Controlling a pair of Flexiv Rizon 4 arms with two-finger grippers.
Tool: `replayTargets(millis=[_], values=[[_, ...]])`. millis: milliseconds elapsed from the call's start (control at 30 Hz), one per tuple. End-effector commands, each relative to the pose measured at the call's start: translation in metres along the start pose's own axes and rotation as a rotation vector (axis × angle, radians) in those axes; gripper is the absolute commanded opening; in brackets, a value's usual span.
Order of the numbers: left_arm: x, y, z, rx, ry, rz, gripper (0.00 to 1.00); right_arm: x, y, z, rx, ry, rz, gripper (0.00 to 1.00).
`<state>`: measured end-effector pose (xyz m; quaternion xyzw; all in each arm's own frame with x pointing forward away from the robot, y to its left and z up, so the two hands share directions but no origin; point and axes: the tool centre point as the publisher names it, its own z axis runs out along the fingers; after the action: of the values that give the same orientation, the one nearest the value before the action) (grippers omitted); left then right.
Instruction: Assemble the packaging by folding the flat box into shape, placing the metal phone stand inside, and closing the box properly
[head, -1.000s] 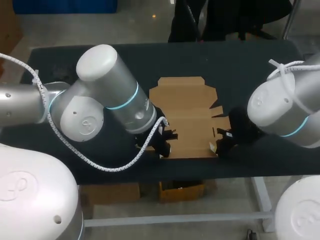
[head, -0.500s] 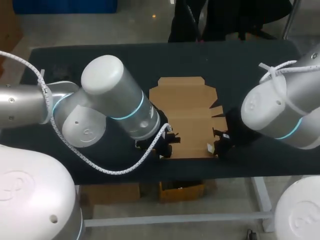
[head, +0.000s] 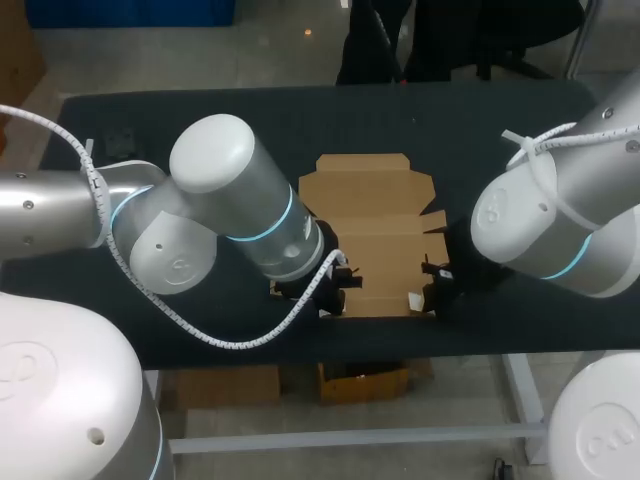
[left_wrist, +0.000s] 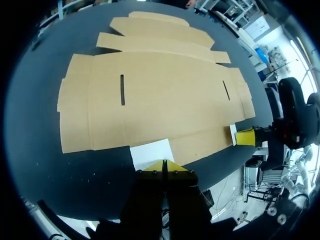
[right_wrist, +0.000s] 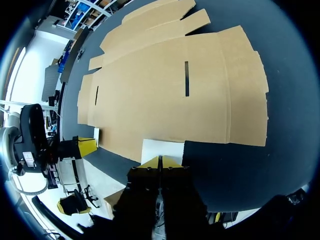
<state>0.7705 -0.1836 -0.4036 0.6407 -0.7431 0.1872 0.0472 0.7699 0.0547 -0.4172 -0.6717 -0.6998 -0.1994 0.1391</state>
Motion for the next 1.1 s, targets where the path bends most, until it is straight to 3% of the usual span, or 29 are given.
replayTargets(millis=[33, 667, 1100], values=[[0.001, -0.004, 0.008, -0.024, -0.001, 0.002, 0.00, 0.000, 0.002, 0.004, 0.008, -0.013, 0.002, 0.00], [-0.004, -0.005, 0.019, -0.089, -0.005, -0.026, 0.00, -0.004, -0.001, 0.016, 0.040, -0.038, 0.013, 0.00], [-0.003, 0.000, -0.009, -0.075, -0.036, -0.053, 0.00, -0.005, -0.002, -0.023, -0.050, -0.003, 0.025, 0.00]])
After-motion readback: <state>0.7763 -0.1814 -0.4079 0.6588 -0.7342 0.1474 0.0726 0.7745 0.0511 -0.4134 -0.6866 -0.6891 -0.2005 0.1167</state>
